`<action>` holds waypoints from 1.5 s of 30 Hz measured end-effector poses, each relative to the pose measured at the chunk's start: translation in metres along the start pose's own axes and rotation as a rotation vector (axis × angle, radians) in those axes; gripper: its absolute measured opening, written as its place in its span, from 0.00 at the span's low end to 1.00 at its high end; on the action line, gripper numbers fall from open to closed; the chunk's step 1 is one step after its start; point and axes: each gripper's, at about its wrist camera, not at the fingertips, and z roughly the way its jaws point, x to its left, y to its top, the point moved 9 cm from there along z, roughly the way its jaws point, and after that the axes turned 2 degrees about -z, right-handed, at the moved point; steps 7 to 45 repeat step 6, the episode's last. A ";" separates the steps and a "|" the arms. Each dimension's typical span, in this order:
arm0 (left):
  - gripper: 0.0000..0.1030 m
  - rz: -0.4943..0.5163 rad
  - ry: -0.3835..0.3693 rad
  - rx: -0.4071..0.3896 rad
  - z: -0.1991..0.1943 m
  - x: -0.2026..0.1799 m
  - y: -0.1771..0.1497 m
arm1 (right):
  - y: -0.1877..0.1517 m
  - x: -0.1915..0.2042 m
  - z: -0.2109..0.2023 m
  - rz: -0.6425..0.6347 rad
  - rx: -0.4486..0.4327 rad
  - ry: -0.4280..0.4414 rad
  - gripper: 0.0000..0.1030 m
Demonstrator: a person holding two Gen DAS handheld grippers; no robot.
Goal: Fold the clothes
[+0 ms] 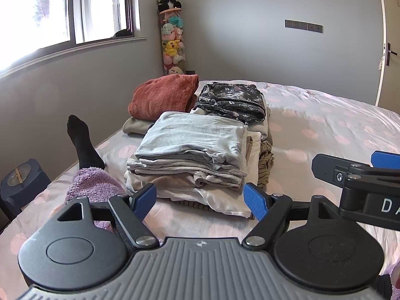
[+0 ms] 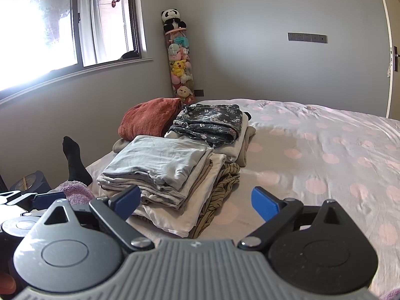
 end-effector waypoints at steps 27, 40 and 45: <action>0.74 0.014 -0.002 -0.002 -0.001 -0.004 0.001 | -0.001 -0.001 0.000 0.006 0.005 0.000 0.95; 0.74 0.014 -0.002 -0.002 -0.001 -0.004 0.001 | -0.001 -0.001 0.000 0.006 0.005 0.000 0.95; 0.74 0.014 -0.002 -0.002 -0.001 -0.004 0.001 | -0.001 -0.001 0.000 0.006 0.005 0.000 0.95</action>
